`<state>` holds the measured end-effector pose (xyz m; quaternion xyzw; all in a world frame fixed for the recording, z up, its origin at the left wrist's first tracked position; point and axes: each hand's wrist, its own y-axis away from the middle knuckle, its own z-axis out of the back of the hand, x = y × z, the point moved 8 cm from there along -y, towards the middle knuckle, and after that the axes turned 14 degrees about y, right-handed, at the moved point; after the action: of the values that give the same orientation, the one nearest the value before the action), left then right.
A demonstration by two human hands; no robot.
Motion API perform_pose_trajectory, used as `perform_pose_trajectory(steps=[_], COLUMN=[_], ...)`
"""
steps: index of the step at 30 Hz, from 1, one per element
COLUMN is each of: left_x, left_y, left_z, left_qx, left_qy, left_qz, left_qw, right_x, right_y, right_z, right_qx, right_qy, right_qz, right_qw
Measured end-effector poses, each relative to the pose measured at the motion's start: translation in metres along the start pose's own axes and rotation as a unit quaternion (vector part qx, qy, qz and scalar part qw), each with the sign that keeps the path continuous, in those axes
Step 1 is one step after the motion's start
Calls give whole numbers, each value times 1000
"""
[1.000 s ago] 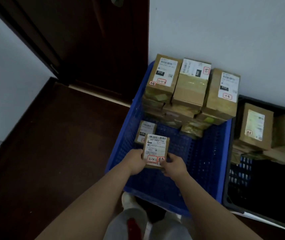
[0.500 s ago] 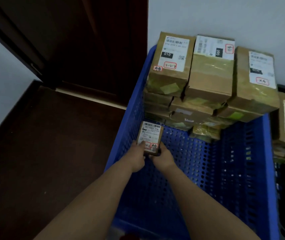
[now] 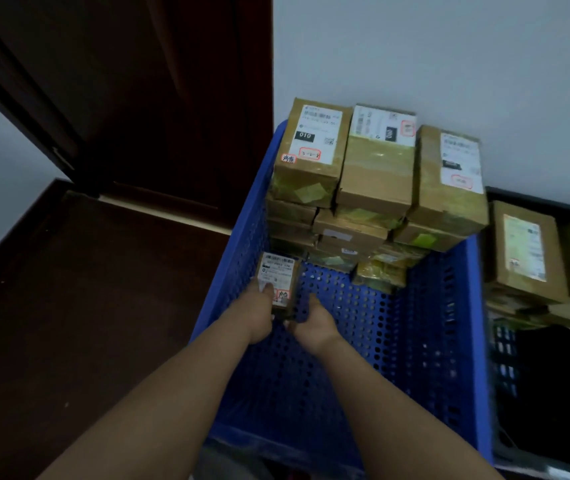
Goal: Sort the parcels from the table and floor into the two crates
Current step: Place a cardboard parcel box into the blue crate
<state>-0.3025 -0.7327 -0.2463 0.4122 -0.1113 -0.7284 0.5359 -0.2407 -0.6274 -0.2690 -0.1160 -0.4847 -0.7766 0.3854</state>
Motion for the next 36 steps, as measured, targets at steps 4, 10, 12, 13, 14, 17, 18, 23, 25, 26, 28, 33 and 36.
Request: perform_pose_trajectory(steps=[4,10,12,13,14,17,18,23,25,26,28,33,36], left_x=[-59,-169,-205,-224,-243,-298,-313,-388,-420,-434,-460,-521,-561], left_y=[47,118,137,145,153,176,182,211,225,230,242,280,309], left_z=[30,80,95,103,111,126,127,111,98,90,72,21,-17], left_qx=[20,7,-1,-9,-20,-63,-70,-64,-58,-55,-47,-39,-21], left_qy=[-37,-109,-138,-149,-160,-196,-214,-316,-333,-341,-362,-427,-431], left_qz=[-27,-97,-123,-141,-162,-229,-243,-344,-384,-402,-438,-514,-559], left_qw=[999,989,983,979,973,951,944,882,859,848,822,743,708], right_x=[9,48,56,60,62,63,60,35,19,11,-7,-62,-101], right_y=[53,150,182,198,212,253,265,323,344,354,375,429,462], right_z=[62,168,198,212,226,263,274,327,344,352,365,392,409], right_qx=[-49,-116,-146,-160,-179,-240,-257,-338,-362,-372,-388,-426,-444], right_qy=[124,143,161,187,223,318,332,350,350,352,355,329,314], right_qz=[-23,10,26,35,44,60,56,-3,-37,-52,-78,-142,-180], right_qw=[991,983,976,969,957,915,906,874,863,858,847,831,820])
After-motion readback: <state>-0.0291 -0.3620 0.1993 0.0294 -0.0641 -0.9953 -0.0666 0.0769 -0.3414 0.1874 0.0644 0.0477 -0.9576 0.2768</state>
